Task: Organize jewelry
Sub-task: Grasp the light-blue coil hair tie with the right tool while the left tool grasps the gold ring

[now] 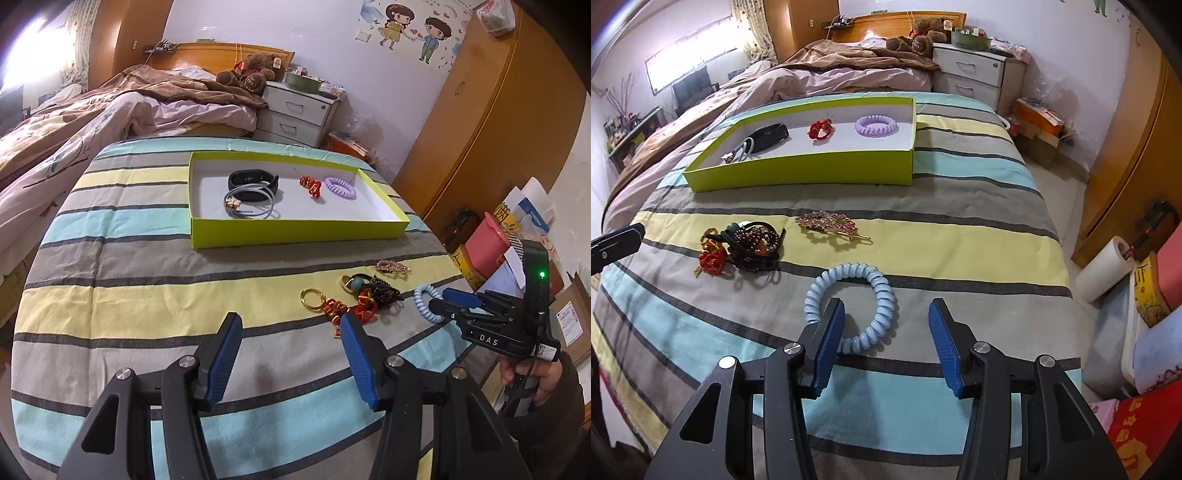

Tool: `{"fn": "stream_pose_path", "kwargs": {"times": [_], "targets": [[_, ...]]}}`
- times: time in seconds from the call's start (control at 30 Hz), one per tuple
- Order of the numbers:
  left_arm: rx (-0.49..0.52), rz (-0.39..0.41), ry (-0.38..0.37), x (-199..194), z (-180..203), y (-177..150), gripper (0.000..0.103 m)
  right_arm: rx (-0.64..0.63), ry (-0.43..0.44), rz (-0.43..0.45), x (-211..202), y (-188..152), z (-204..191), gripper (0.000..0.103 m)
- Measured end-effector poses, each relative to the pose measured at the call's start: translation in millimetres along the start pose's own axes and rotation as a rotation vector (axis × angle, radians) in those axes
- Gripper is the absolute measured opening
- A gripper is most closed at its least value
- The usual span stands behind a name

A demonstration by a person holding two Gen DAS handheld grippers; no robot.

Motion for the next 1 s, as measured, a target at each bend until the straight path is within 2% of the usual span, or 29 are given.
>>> {"fn": "stream_pose_path", "kwargs": {"times": [0.03,0.1,0.17,0.27,0.5,0.73,1.0], "targets": [[0.0,-0.007,0.003,1.9,-0.1,-0.8,0.055,-0.009,-0.012,0.006,0.0,-0.3,-0.3,0.027],[0.004,-0.015,0.015,4.4,0.3,-1.2,0.055,-0.017,-0.02,0.01,-0.3,-0.3,-0.2,0.022],[0.019,-0.025,0.015,9.0,3.6,-1.3,0.055,-0.019,-0.02,0.013,-0.8,-0.1,-0.3,0.011],[0.046,-0.046,0.03,19.1,6.8,-0.4,0.055,-0.029,-0.039,0.027,-2.8,-0.3,1.6,0.01],[0.137,-0.096,0.144,44.8,2.8,2.2,0.055,0.036,0.004,0.054,-12.8,3.2,11.6,0.01],[0.191,-0.114,0.095,62.2,17.9,3.4,0.055,0.073,0.023,0.072,-17.5,6.7,15.2,0.01],[0.226,-0.124,0.115,79.4,25.8,8.1,0.055,0.085,0.029,0.076,-17.7,8.9,15.2,0.01]]}}
Point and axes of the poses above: each gripper's, at about its wrist camera, not at the fingertips, and x roughly the way its jaws point, z to its right, y to its top, the point moved 10 cm from there along x, roughly the way its jaws point, and after that the axes turned 4 degrees about x, right-handed, at the moved point
